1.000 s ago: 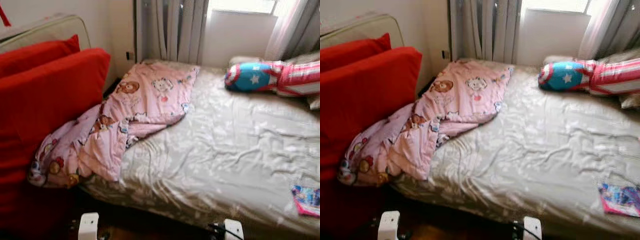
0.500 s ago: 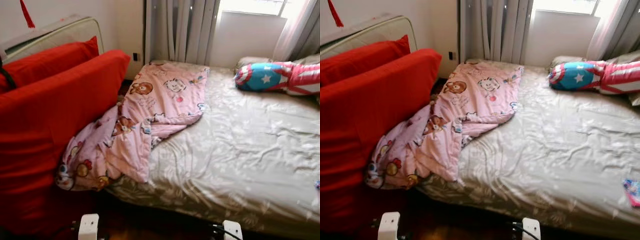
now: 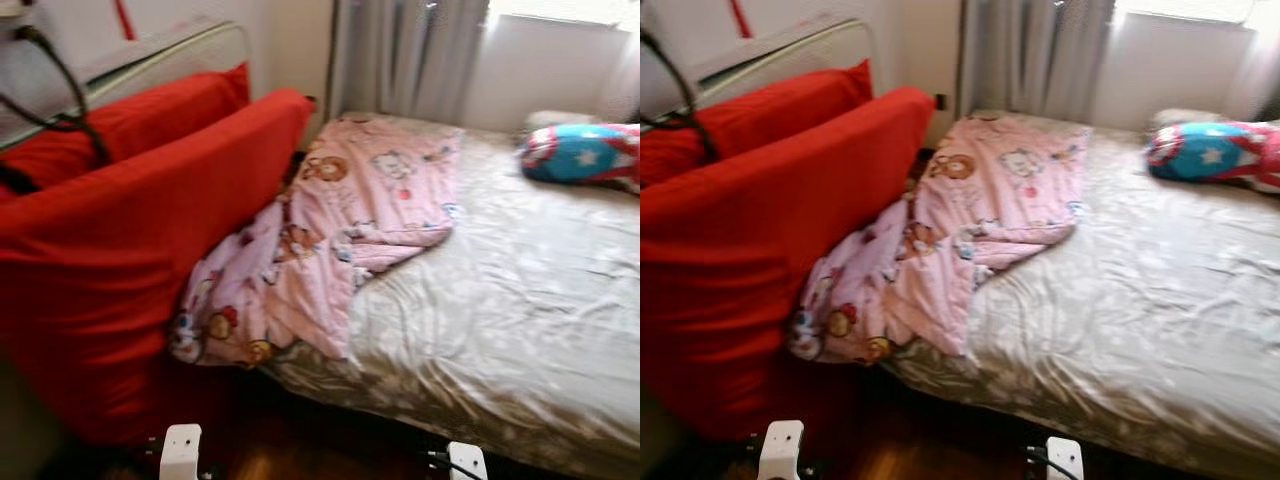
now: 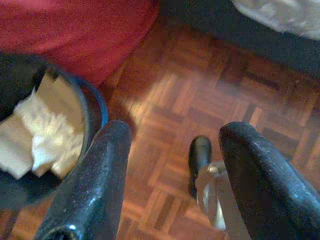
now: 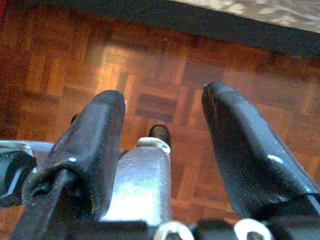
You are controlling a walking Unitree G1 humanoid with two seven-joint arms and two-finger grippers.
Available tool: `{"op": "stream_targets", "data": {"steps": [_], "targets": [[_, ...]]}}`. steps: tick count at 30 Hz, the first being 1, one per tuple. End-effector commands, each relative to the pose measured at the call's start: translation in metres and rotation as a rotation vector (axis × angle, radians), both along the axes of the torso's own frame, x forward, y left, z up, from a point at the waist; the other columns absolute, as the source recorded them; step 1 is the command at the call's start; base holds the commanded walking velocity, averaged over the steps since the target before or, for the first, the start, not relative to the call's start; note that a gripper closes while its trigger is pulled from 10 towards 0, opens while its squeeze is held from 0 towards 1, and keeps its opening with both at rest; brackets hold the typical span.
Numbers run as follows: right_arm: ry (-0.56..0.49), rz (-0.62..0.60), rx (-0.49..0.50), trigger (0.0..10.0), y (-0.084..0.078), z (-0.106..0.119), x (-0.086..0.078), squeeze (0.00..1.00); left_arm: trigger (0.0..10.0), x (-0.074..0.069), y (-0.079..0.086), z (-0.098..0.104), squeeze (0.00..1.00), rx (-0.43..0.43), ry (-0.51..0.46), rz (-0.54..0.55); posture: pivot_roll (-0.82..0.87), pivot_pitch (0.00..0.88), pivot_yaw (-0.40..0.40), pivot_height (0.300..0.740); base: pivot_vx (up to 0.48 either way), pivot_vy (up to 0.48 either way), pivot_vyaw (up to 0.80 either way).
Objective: Clean up the room
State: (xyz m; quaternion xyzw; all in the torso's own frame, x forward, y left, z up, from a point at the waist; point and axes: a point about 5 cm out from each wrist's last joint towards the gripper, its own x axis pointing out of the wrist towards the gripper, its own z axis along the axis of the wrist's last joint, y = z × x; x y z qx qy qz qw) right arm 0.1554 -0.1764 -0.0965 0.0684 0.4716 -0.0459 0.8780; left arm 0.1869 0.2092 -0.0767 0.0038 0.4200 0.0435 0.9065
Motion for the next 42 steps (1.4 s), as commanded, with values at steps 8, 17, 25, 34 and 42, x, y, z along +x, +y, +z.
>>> {"op": "stream_targets", "data": {"steps": [8,17,25,34,42], "targets": [[-0.006,-0.001,-0.002,10.0,-0.0009,0.0005,0.0009,0.0,10.0,-0.0027,0.0005,-0.0014,0.0,-0.005,0.012,-0.001,-0.01,0.0,-0.029,0.74,0.0,0.0,0.8],[-0.003,-0.024,-0.005,10.0,-0.002,0.0001,-0.0004,0.0,10.0,-0.0026,-0.002,-0.0018,0.0,-0.011,0.012,-0.006,-0.01,0.0,-0.031,0.74,0.0,0.0,0.62],[-0.004,-0.011,-0.008,10.0,-0.0029,0.0004,0.0001,0.0,10.0,-0.0021,-0.0033,-0.0018,0.0,-0.015,0.011,-0.005,-0.01,0.0,-0.038,0.74,0.091,0.0,0.0],[-0.005,0.003,-0.013,10.0,-0.003,0.0008,0.001,0.0,10.0,-0.0012,-0.0043,-0.0015,0.0,-0.016,0.008,-0.005,-0.01,0.0,-0.04,0.74,0.277,0.0,0.0],[-0.002,0.009,-0.015,10.0,-0.0028,0.0005,0.0005,0.0,10.0,-0.0011,-0.0052,-0.0016,0.0,-0.013,0.009,-0.012,-0.01,0.0,-0.036,0.74,0.292,0.0,0.0]]}}
